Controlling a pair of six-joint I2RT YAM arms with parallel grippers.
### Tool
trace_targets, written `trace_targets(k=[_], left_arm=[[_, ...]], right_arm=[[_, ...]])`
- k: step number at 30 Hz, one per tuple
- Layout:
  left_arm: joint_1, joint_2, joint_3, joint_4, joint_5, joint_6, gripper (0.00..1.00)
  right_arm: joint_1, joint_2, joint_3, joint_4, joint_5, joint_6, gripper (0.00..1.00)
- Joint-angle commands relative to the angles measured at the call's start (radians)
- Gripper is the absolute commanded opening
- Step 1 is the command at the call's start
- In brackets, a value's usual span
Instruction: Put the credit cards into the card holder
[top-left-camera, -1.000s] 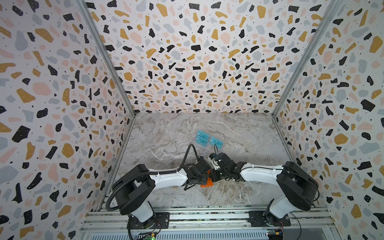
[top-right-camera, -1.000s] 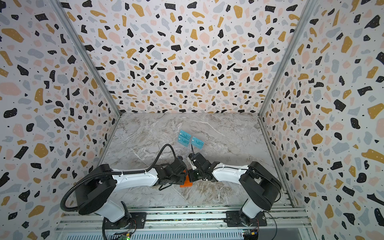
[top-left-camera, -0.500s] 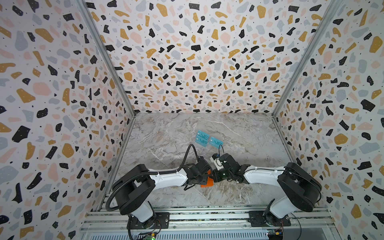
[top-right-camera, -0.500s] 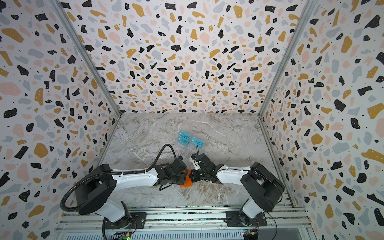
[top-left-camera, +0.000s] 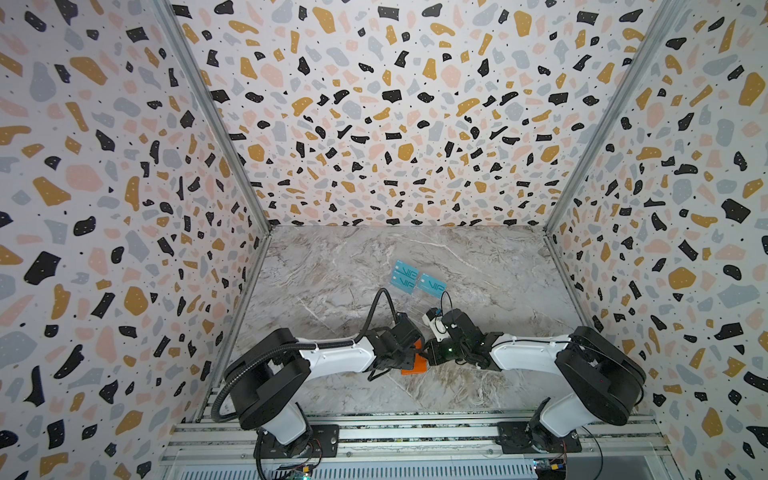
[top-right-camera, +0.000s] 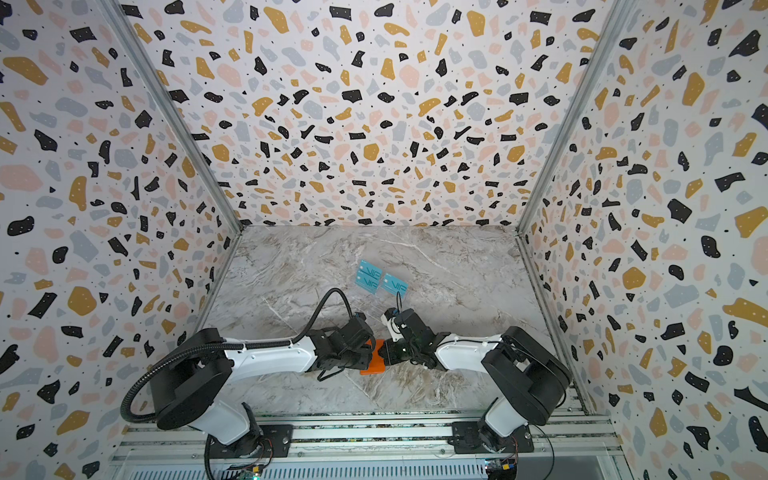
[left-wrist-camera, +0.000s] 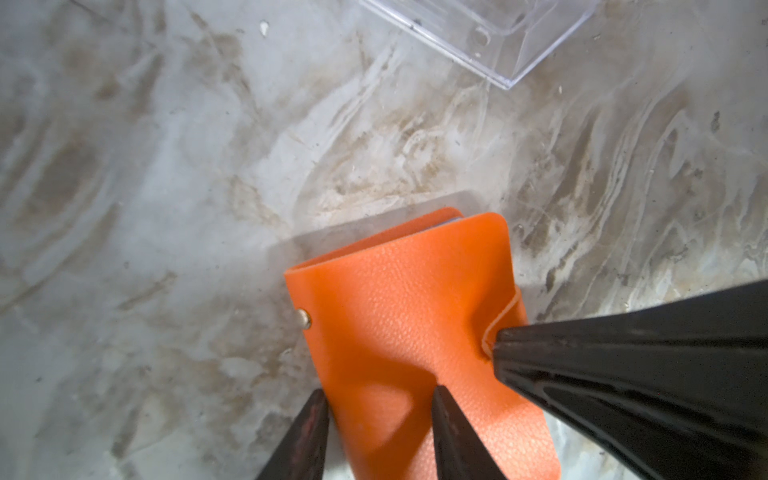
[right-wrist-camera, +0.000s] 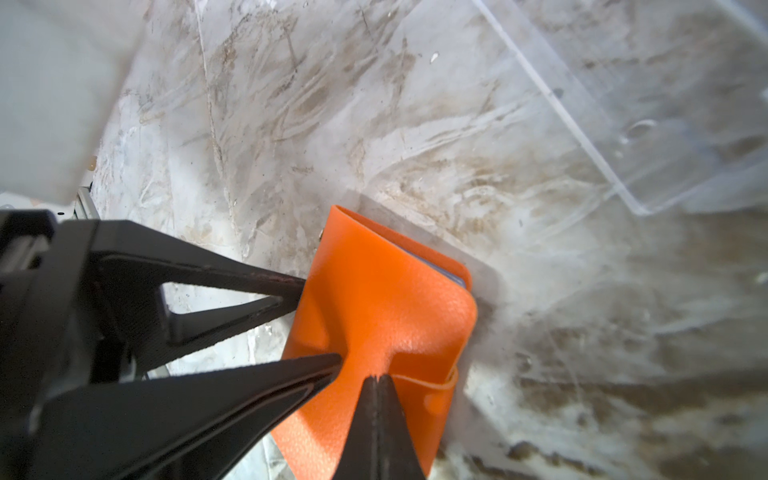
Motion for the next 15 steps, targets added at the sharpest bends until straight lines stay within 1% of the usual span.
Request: trace_targets(k=[1, 7, 15], left_arm=[[-0.005, 0.021, -0.038, -0.086, 0.005, 0.003, 0.43], [-0.005, 0.023, -0.038, -0.083, 0.005, 0.004, 0.43], [-0.005, 0.028, -0.038, -0.08, 0.008, 0.007, 0.43]], right_arm=[[0.006, 0.057, -0.061, -0.257, 0.003, 0.0, 0.0], [-0.001, 0.05, -0.072, -0.313, 0.05, 0.008, 0.0], [-0.023, 0.071, -0.088, -0.304, 0.028, 0.004, 0.0]])
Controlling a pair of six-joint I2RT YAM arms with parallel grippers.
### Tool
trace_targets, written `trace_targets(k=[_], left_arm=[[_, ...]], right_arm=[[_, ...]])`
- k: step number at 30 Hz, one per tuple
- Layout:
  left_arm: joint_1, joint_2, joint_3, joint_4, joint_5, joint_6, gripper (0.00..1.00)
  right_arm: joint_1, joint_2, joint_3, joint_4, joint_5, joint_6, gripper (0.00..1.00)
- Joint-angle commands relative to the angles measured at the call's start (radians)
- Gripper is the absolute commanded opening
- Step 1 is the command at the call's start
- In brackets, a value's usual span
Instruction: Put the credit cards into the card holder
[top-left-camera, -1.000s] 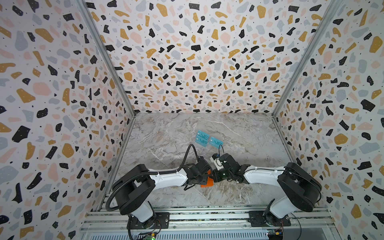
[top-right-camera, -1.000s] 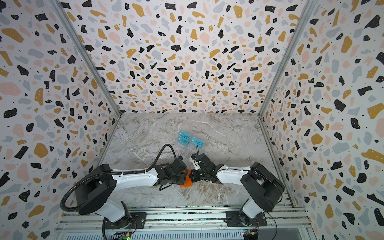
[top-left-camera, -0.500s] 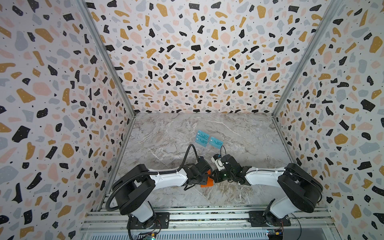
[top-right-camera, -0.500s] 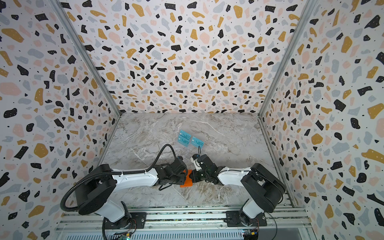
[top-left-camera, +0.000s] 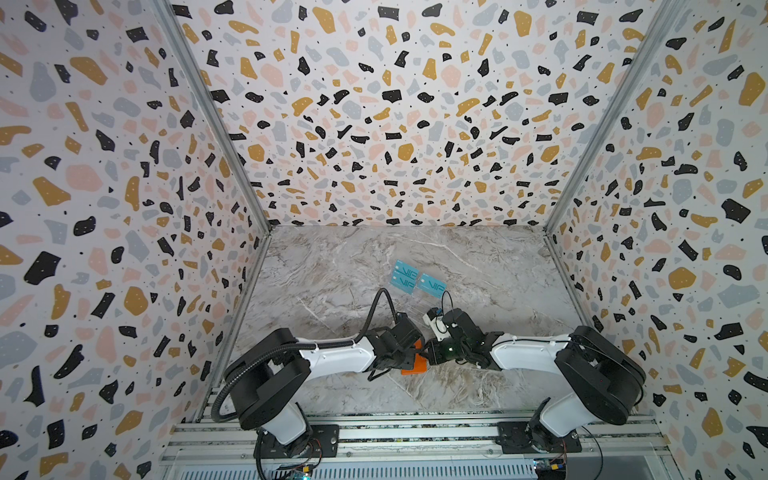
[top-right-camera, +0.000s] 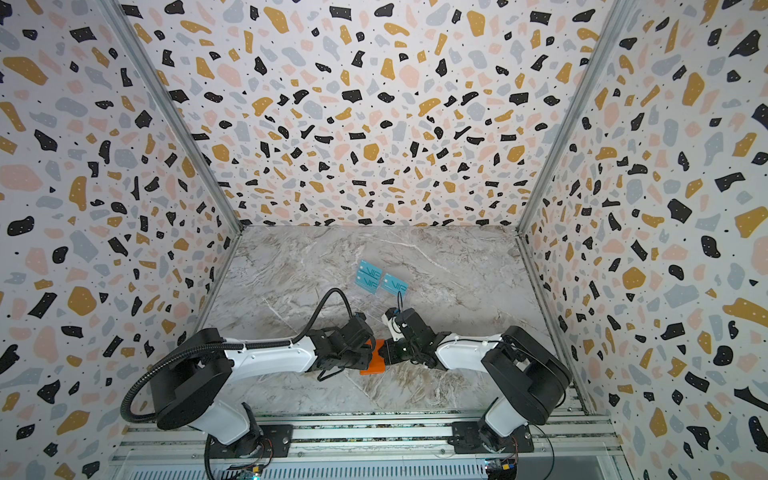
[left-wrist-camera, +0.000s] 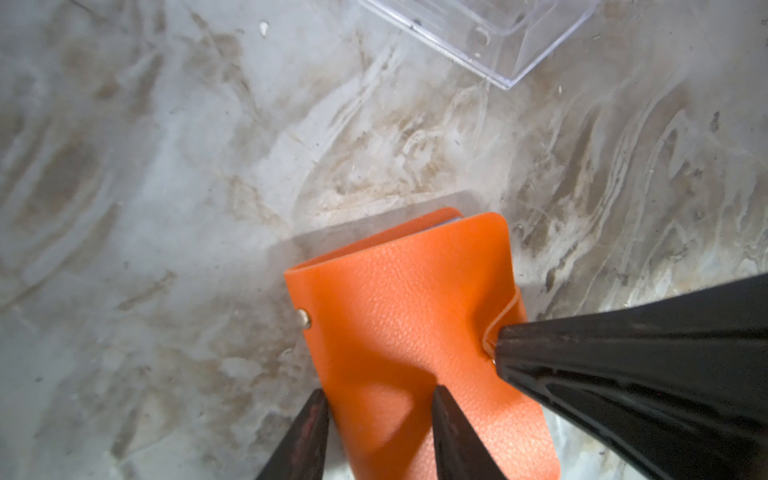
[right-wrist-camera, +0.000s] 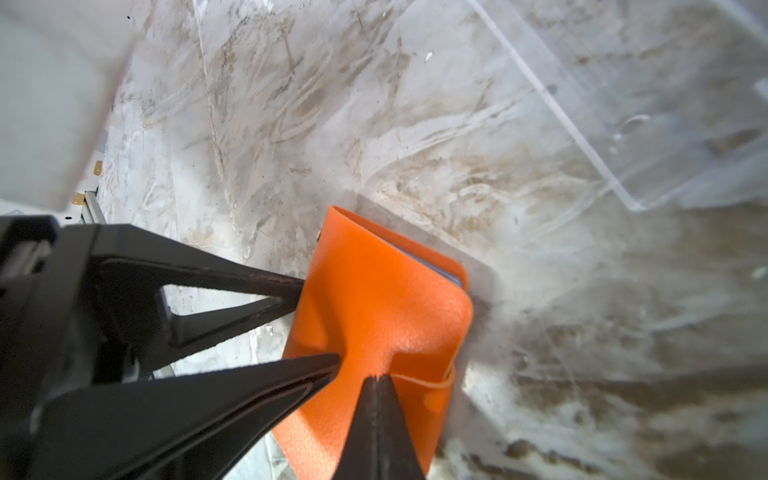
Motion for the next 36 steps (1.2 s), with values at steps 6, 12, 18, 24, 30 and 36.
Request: trace_targets(k=[6, 12, 18, 24, 30, 36], left_arm=[[-0.005, 0.027, -0.039, -0.082, 0.007, 0.005, 0.43], [-0.005, 0.032, -0.035, -0.079, 0.01, 0.006, 0.43], [-0.005, 0.032, -0.036, -0.08, 0.008, 0.006, 0.43], [-0.005, 0.032, -0.041, -0.074, 0.008, 0.004, 0.43], [-0.005, 0.031, -0.042, -0.068, 0.01, 0.003, 0.43], [-0.005, 0.027, -0.041, -0.074, 0.007, 0.002, 0.43]], right_arm=[[-0.003, 0.085, -0.105, -0.3, 0.022, 0.0, 0.0], [-0.003, 0.103, -0.122, -0.291, 0.028, 0.004, 0.0], [-0.007, 0.07, -0.153, -0.283, 0.055, 0.031, 0.0], [-0.019, 0.078, -0.187, -0.245, 0.022, 0.049, 0.0], [-0.027, 0.138, -0.203, -0.189, -0.018, 0.051, 0.0], [-0.024, 0.127, -0.184, -0.231, 0.024, 0.041, 0.0]])
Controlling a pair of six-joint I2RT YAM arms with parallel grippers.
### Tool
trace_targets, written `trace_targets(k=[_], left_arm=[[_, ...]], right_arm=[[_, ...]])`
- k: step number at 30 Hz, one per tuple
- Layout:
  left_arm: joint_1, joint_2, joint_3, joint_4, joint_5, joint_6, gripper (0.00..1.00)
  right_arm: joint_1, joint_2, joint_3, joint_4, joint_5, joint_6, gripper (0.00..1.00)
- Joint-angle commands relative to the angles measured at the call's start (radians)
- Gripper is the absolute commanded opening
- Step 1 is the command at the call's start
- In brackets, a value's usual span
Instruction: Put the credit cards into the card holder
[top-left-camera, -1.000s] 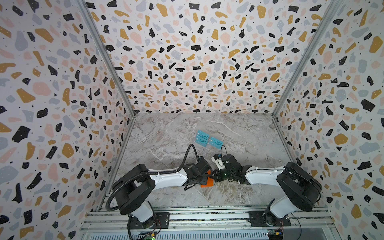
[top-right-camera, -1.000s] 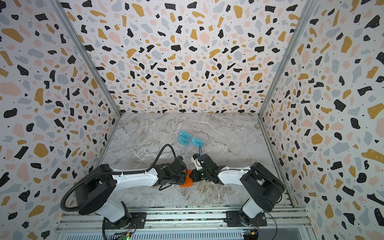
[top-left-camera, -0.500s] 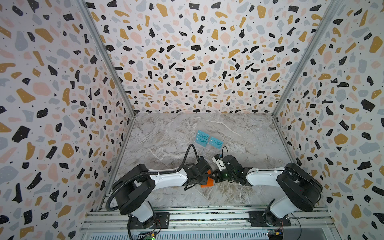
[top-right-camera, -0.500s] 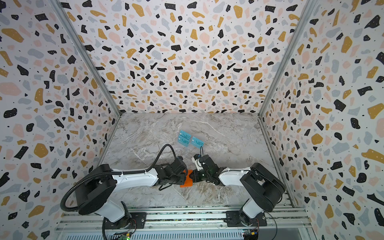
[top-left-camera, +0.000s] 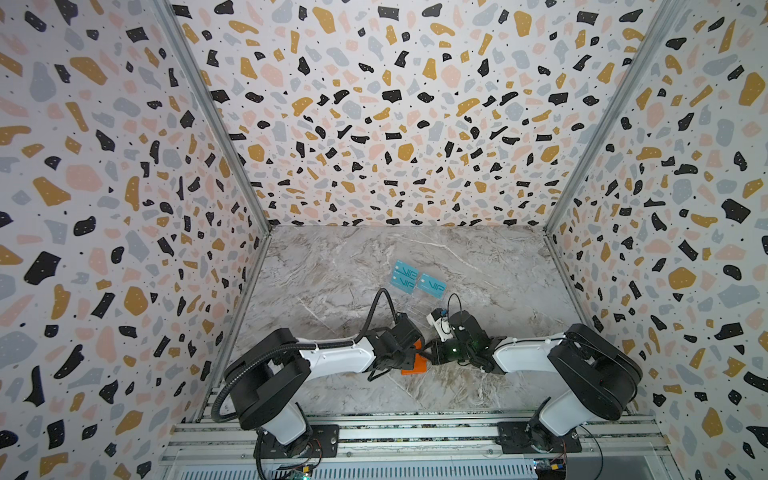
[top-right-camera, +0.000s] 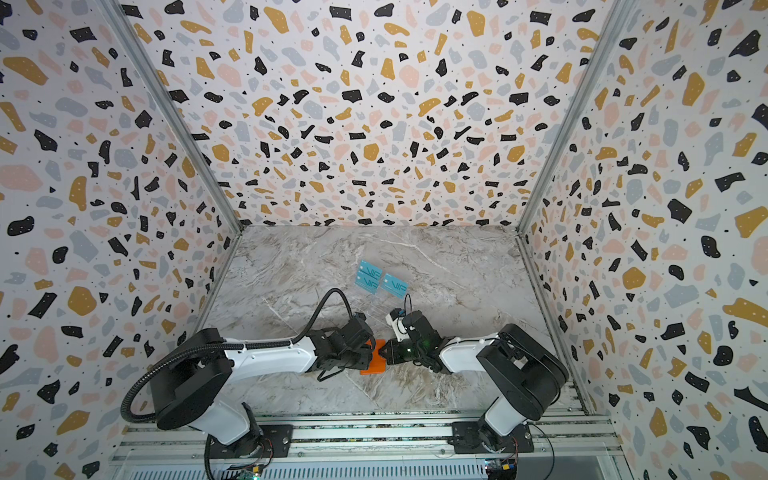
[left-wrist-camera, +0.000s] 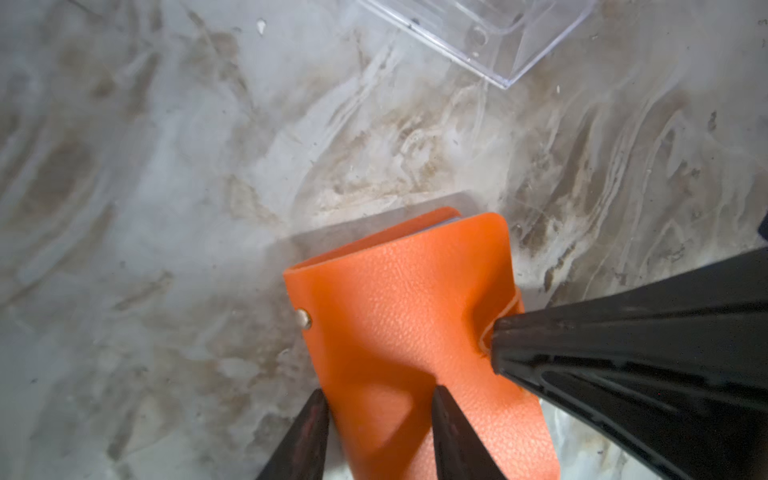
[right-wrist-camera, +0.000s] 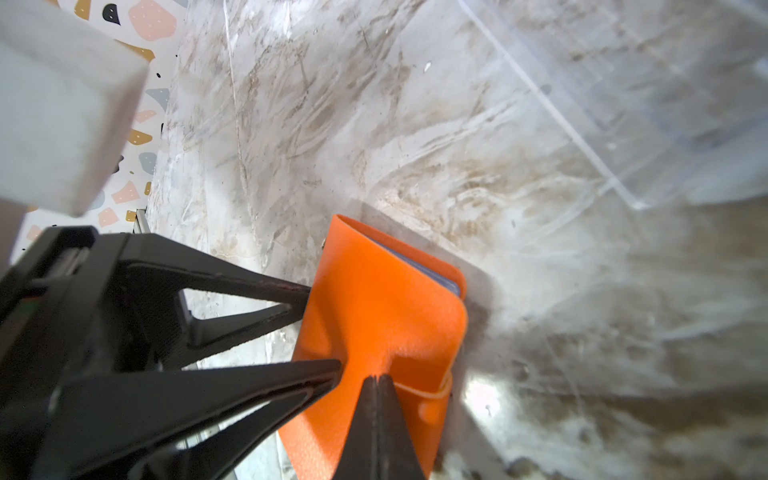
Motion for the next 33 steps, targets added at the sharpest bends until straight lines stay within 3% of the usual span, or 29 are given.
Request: trace_targets(k=[1, 9, 20, 27, 33], left_arm=[[-0.005, 0.025, -0.037, -0.084, 0.006, 0.003, 0.43], [-0.005, 0.031, -0.03, -0.089, 0.005, 0.008, 0.43], [-0.005, 0.032, -0.017, -0.089, -0.004, 0.011, 0.42], [-0.005, -0.057, -0.018, -0.048, -0.023, -0.01, 0.42], [-0.004, -0.186, -0.023, -0.011, -0.053, -0.006, 0.43]], right_arm=[[0.008, 0.07, -0.098, -0.43, 0.106, -0.006, 0.0], [0.02, 0.03, -0.162, -0.42, 0.12, 0.048, 0.0], [0.054, -0.011, -0.108, -0.428, 0.136, 0.05, 0.0], [0.015, -0.157, -0.027, -0.441, 0.085, 0.037, 0.0], [0.008, -0.197, -0.019, -0.428, 0.086, 0.051, 0.0]])
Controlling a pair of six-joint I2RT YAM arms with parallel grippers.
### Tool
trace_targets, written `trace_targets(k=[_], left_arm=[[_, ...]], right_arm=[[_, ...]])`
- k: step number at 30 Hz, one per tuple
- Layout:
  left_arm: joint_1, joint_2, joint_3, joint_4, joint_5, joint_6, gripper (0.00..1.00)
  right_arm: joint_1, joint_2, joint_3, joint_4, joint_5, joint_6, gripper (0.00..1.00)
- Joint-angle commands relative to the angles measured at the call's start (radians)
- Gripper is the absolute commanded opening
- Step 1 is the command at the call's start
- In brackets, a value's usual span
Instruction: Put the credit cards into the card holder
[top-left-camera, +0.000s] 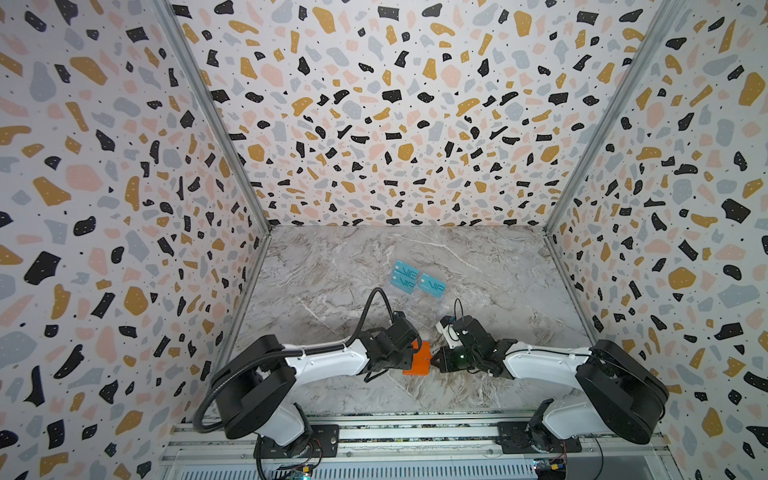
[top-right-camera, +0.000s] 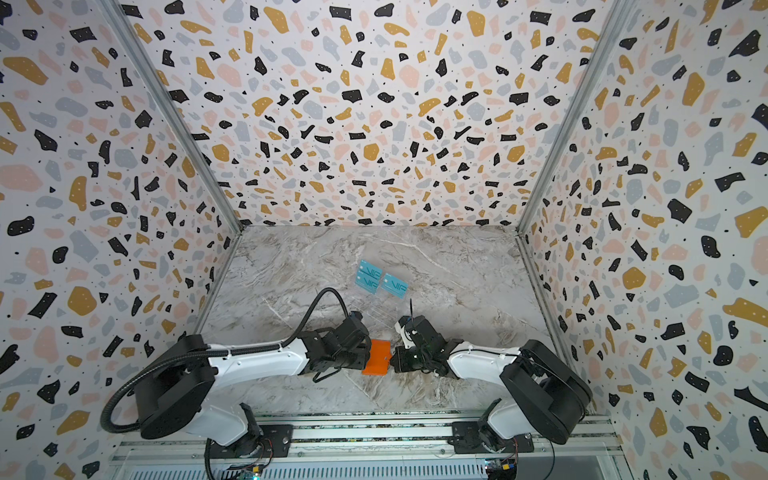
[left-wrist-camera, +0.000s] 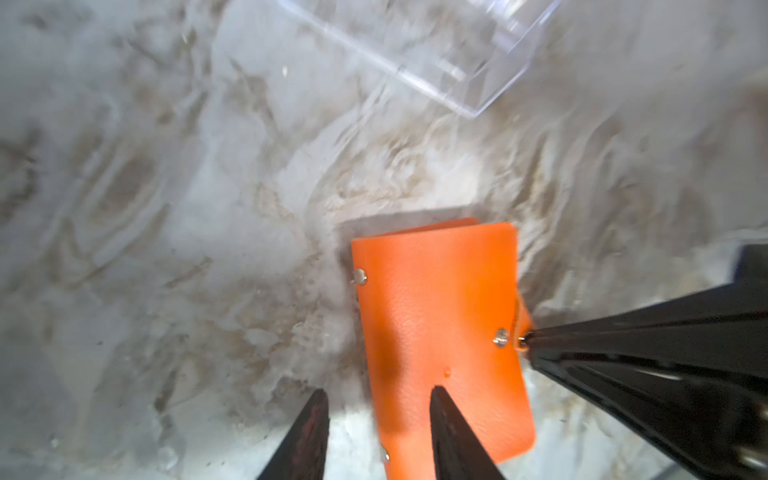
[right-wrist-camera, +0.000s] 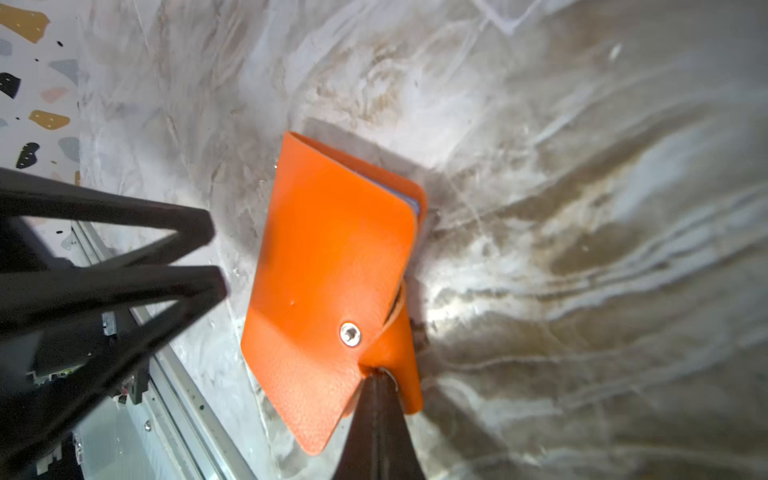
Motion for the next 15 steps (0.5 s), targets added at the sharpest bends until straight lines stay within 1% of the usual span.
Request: trace_targets(k=[1, 5, 7, 10, 12, 14, 15], left_arm=[[-0.003, -0.059, 0.007, 0.009, -0.033, 0.013, 0.43], [-0.001, -0.068, 0.006, 0.093, 0.013, 0.046, 0.39], [-0.001, -0.033, 0.011, 0.135, 0.059, 0.075, 0.36], [-0.001, 0.027, 0.02, 0.151, 0.084, 0.115, 0.29], [0.0, 0.052, 0.016, 0.167, 0.096, 0.133, 0.24], [-0.001, 0.071, 0.008, 0.188, 0.115, 0.147, 0.24], [-0.001, 0.084, 0.009, 0.194, 0.126, 0.157, 0.23]], right_arm=[[-0.006, -0.01, -0.013, -0.125, 0.011, 0.001, 0.0], [-0.014, -0.043, -0.021, -0.096, -0.003, 0.001, 0.0], [-0.024, -0.06, -0.015, -0.085, -0.018, -0.01, 0.0], [-0.038, -0.079, 0.006, -0.102, -0.014, -0.021, 0.01], [-0.042, -0.101, 0.015, -0.113, -0.008, -0.025, 0.12], [-0.042, -0.129, 0.022, -0.122, 0.0, -0.024, 0.26], [-0.042, -0.143, 0.026, -0.131, 0.004, -0.019, 0.31]])
